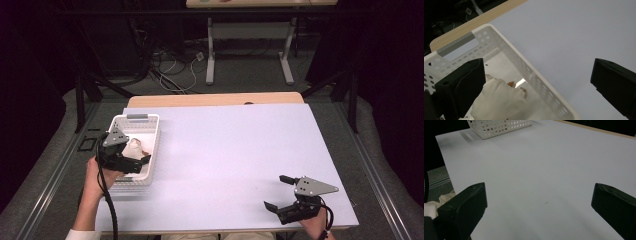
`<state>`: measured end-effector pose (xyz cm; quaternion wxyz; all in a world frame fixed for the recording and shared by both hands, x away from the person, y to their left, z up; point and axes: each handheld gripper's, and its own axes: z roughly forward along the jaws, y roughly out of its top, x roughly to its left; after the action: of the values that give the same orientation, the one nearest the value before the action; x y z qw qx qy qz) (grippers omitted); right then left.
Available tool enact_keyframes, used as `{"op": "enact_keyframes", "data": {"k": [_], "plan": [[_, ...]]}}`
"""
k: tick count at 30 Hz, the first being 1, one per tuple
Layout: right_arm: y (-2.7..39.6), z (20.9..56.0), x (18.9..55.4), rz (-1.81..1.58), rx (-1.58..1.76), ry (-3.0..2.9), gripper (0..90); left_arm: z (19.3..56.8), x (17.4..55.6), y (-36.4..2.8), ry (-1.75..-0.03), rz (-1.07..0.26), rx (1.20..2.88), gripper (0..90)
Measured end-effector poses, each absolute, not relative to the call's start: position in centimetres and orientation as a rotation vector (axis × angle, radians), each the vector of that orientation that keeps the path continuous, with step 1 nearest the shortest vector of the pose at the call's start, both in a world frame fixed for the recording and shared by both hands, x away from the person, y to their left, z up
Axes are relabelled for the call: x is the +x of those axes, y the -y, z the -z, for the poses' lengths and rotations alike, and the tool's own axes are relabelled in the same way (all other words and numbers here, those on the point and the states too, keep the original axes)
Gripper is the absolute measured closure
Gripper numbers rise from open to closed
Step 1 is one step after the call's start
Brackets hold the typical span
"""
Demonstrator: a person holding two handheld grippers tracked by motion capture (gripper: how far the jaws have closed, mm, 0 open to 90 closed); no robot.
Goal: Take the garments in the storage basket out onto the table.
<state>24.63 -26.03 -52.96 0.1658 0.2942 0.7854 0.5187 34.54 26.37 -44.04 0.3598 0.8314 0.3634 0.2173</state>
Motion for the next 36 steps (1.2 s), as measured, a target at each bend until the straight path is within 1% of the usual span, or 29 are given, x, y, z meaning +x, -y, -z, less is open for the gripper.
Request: {"op": "enact_keyframes", "data": {"k": [11,25,27,36], "plan": [[26.0,53.1,24.7,-1.478,0.850,-2.238,0.0,43.3,36.1,-27.4,-0.953,-0.535,2.170,0.0],[26.1,53.2,24.8,-1.483,0.847,-2.248,0.0,43.6,39.5,-28.7,-0.997,-0.493,2.343,0.0],[26.1,53.2,24.8,-1.482,0.846,-2.249,0.0,43.7,39.7,-28.8,-1.008,-0.489,2.343,0.0],[26.0,53.2,24.8,-1.481,0.849,-2.251,0.0,44.1,40.6,-29.2,-0.998,-0.465,2.468,0.0]]}}
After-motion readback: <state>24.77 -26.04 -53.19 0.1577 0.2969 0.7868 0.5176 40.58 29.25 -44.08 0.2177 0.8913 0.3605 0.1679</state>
